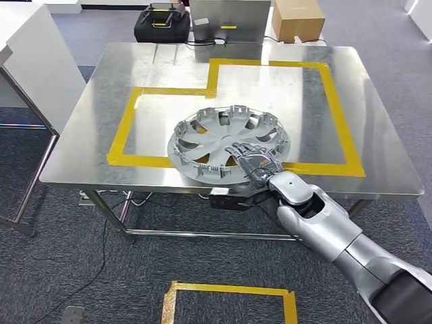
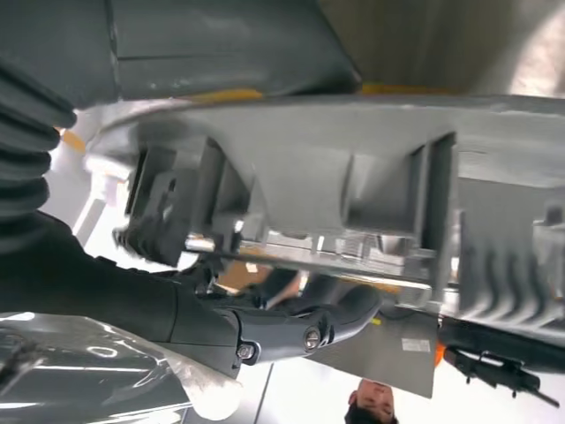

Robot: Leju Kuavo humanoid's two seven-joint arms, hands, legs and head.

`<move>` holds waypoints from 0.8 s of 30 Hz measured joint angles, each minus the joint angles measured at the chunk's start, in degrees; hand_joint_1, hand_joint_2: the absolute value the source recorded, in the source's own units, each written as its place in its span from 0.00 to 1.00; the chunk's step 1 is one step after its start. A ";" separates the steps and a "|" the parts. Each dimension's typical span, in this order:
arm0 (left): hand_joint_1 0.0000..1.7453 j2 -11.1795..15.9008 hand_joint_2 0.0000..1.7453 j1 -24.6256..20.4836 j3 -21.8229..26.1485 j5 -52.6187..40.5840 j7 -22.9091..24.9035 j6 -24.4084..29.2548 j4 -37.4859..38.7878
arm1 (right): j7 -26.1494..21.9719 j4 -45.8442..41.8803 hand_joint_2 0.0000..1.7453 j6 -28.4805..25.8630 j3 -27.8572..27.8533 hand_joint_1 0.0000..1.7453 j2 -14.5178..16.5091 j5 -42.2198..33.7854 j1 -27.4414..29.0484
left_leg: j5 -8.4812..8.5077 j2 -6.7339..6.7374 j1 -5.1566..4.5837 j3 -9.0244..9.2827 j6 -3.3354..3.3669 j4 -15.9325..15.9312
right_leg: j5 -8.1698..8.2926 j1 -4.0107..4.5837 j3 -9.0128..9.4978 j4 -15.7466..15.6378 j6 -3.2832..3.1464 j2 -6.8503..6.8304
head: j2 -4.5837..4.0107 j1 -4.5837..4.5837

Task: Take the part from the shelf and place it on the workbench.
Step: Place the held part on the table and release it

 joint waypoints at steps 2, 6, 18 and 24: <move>0.00 0.00 0.00 0.09 0.09 0.08 0.01 0.21 0.01 | -0.16 -1.41 0.00 -0.25 -0.08 0.00 -0.20 -2.04 0.06 | -0.18 0.06 -0.15 0.43 0.22 -1.24 | 0.07 0.11 -0.24 -0.01 0.45 0.02 | 0.00 0.02; 0.00 -0.24 0.00 0.24 0.49 0.28 0.01 0.47 0.00 | -0.27 -6.24 0.00 -2.41 -1.14 0.00 -1.16 -4.41 0.79 | 0.28 0.14 0.42 0.76 1.09 -2.13 | -2.71 -0.04 -2.36 3.92 1.58 0.03 | 0.00 0.34; 0.00 -0.64 0.00 0.34 1.80 0.79 0.03 1.78 0.00 | 1.05 -22.07 0.00 -5.18 -7.10 0.00 -3.68 -8.55 6.35 | -0.02 0.10 0.21 0.80 -0.34 -1.73 | 0.03 -0.58 -0.13 -0.13 1.32 -0.02 | 0.00 0.47; 0.00 -0.84 0.00 0.30 2.57 1.09 0.10 2.07 -0.01 | -0.23 -25.52 0.00 -1.18 -8.75 0.00 -6.08 -13.87 7.14 | -7.50 0.16 0.38 -5.07 -1.62 12.28 | 0.42 -0.75 0.05 -0.48 -0.08 -0.08 | 0.00 0.39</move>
